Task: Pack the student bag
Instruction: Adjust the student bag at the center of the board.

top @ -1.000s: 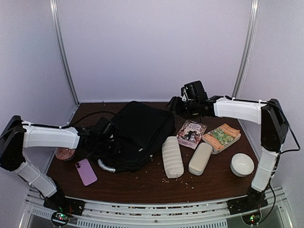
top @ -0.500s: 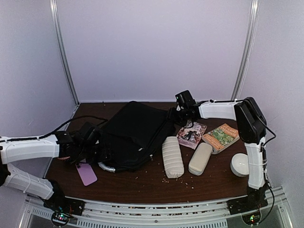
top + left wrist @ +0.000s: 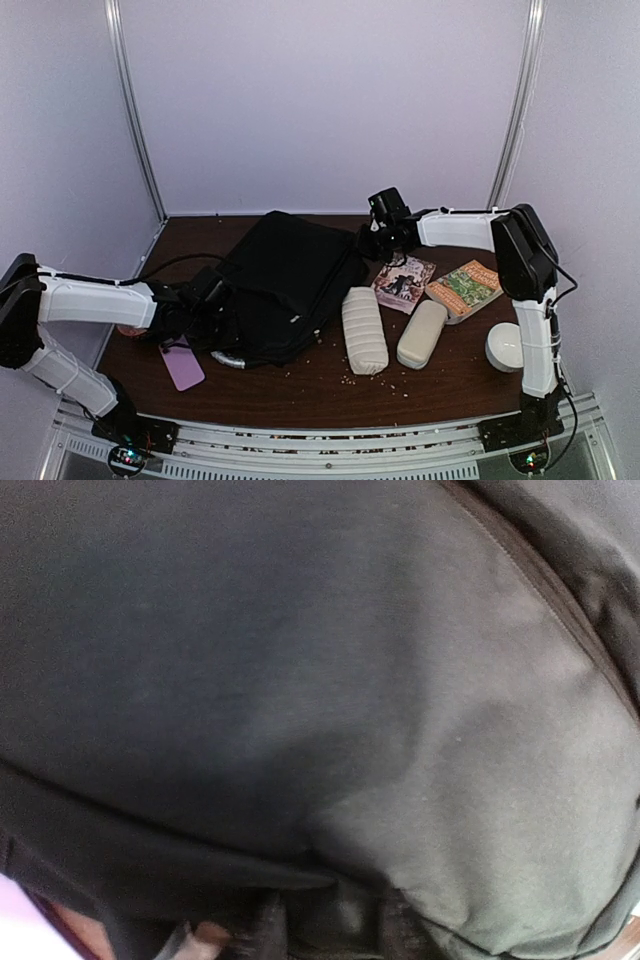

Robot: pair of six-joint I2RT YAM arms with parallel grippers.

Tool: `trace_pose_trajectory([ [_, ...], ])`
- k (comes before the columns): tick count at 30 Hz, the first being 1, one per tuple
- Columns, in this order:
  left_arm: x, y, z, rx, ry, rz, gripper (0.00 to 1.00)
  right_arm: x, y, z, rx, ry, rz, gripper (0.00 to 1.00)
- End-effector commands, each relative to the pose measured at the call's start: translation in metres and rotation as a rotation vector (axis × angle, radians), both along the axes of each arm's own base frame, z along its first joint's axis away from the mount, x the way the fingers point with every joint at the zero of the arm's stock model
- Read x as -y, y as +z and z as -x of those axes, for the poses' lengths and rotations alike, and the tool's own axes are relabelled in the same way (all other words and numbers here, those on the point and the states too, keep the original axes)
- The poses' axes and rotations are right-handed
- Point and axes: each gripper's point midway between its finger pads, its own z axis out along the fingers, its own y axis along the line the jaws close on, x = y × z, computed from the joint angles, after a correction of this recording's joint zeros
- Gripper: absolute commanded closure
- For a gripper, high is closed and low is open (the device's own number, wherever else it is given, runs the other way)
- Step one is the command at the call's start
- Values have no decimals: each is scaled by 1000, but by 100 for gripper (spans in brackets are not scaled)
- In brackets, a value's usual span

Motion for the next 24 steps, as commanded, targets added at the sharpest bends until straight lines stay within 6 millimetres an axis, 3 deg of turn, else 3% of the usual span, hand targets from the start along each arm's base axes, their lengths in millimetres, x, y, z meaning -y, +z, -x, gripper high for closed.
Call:
trace_pose_trajectory([
  [1,19,14,-21,79,-23,69,78,-17,72,14,115,69,-102,100],
  [3,18,20,-28,109,-26,50,100,-23,107,23,169,96,-144,100],
  [8,22,50,-56,210,-38,24,100,-19,190,52,289,101,-228,100],
  [11,26,79,-78,284,-54,10,100,7,212,69,339,35,-235,100],
  [14,41,112,-104,368,-96,23,100,39,210,90,355,-51,-226,100],
  [16,53,131,-122,423,-134,20,100,58,186,106,327,-97,-213,100],
  [20,76,150,-162,486,-189,-7,100,86,153,136,311,-166,-208,100],
  [24,87,160,-201,513,-197,3,100,95,113,163,257,-159,-191,100],
])
